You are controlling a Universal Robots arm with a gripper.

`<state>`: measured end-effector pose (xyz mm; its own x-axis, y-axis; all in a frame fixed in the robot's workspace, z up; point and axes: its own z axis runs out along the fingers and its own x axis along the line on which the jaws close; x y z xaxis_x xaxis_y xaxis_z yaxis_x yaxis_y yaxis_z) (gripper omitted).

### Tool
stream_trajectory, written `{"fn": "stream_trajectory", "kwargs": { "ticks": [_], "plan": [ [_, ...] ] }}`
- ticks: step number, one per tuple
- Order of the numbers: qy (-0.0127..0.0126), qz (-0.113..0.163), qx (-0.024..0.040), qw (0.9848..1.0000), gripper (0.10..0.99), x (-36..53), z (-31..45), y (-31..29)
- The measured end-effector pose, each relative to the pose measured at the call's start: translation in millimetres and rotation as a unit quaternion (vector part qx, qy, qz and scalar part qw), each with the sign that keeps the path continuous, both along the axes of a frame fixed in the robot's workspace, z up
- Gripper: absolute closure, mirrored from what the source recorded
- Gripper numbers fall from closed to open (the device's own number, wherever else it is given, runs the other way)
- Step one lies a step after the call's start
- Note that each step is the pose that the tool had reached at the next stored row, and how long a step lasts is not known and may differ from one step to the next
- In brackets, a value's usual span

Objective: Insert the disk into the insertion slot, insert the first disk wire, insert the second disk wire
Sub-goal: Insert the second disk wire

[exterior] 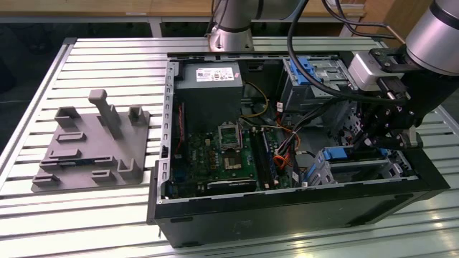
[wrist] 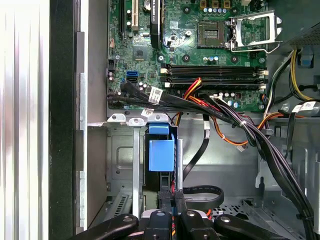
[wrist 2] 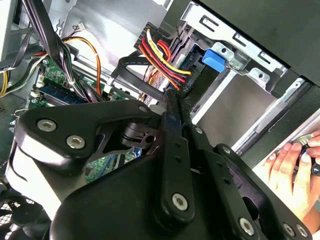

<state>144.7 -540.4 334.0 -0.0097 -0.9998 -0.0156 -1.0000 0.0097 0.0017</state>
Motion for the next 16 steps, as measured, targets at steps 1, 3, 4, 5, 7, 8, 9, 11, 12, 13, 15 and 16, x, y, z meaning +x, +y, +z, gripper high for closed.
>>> {"fn": "stream_trajectory", "kwargs": {
  "ticks": [1, 3, 4, 5, 7, 8, 9, 11, 12, 13, 15, 16],
  "plan": [
    [0.0, 0.0, 0.0, 1.0, 0.941, 0.0, 0.0, 0.0],
    [0.0001, 0.0, 0.0001, 1.0, 0.941, 0.0, -0.1, 0.0],
    [0.0002, 0.0, 0.0001, 1.0, 0.941, 0.0, -0.1, 0.0],
    [0.0001, 0.0, 0.0001, 1.0, 0.941, 0.0, -0.1, 0.0],
    [0.0002, 0.0, 0.0002, 1.0, 0.941, 0.0, 0.4, 0.0],
    [0.0001, 0.0, 0.0002, 1.0, 0.941, 0.0, 0.8, 0.0],
    [0.0001, 0.0, 0.0001, 1.0, 0.941, 0.0, 1.5, 0.0],
    [0.0002, 0.0, 0.0, 1.0, 0.941, 0.0, 1.5, 0.0],
    [0.0001, 0.0, -0.0004, 1.0, 0.941, 0.0, 1.5, 0.0],
    [0.0001, 0.0, -0.0006, 1.0, 0.941, 0.0, 1.6, 0.0],
    [0.0001, 0.0, -0.0007, 1.0, 0.941, 0.0, 1.7, 0.0],
    [0.0001, 0.0, -0.0008, 1.0, 0.941, -0.1, 1.7, 0.0]
  ]
}}
